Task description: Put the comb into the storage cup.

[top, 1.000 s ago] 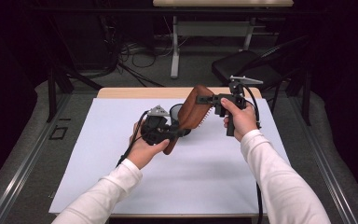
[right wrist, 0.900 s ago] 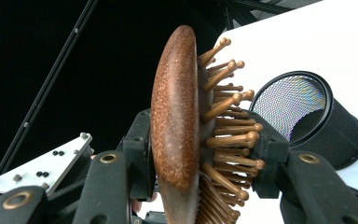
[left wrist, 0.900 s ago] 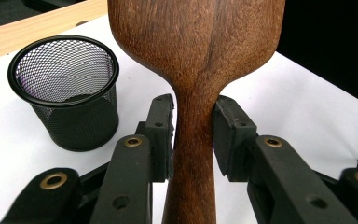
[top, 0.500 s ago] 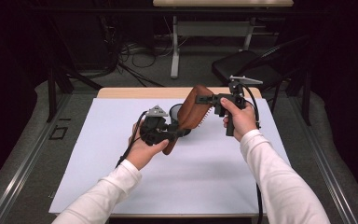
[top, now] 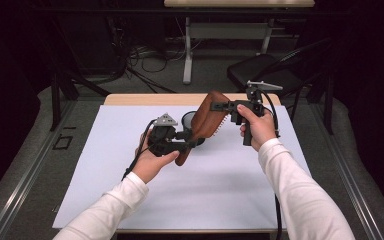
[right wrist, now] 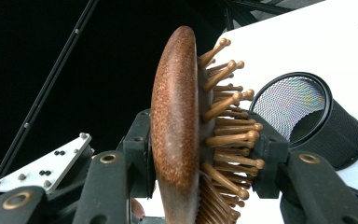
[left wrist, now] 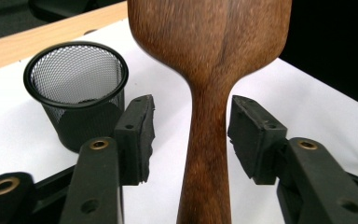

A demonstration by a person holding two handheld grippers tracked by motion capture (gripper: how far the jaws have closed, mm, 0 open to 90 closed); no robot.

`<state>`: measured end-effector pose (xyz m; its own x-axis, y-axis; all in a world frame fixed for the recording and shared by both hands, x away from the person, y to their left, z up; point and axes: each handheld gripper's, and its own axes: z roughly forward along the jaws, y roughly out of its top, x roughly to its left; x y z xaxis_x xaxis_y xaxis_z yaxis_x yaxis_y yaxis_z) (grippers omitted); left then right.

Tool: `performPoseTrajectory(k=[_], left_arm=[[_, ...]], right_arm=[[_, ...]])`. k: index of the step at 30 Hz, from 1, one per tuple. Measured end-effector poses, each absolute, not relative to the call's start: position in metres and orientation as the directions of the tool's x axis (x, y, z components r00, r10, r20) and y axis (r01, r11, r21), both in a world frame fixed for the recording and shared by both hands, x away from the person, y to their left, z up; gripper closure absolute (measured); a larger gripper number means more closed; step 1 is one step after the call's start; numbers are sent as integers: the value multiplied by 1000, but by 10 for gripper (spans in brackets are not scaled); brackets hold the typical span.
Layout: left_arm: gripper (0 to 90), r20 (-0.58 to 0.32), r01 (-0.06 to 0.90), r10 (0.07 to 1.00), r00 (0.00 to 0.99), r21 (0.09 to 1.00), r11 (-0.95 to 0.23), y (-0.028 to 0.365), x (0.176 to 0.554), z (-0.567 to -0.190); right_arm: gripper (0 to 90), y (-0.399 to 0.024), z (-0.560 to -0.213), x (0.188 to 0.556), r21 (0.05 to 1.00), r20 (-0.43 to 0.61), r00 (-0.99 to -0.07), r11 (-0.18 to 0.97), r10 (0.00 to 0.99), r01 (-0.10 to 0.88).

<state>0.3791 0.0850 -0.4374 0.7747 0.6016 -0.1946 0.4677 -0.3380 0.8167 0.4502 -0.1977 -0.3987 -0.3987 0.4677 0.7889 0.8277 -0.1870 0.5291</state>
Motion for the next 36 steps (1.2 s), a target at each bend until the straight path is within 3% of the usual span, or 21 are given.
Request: performPoseTrajectory(k=[12,36], left_arm=[[372,-239,497,596,767,808,-315,90,378,-438],[373,-208,484,622,755,817,-313,98,376,-436]], right_arm=[[513,-201,-398,451,535,784,-401,-188,474,824],[512,-202,-397,451,536,785,-395,-202,478,820]])
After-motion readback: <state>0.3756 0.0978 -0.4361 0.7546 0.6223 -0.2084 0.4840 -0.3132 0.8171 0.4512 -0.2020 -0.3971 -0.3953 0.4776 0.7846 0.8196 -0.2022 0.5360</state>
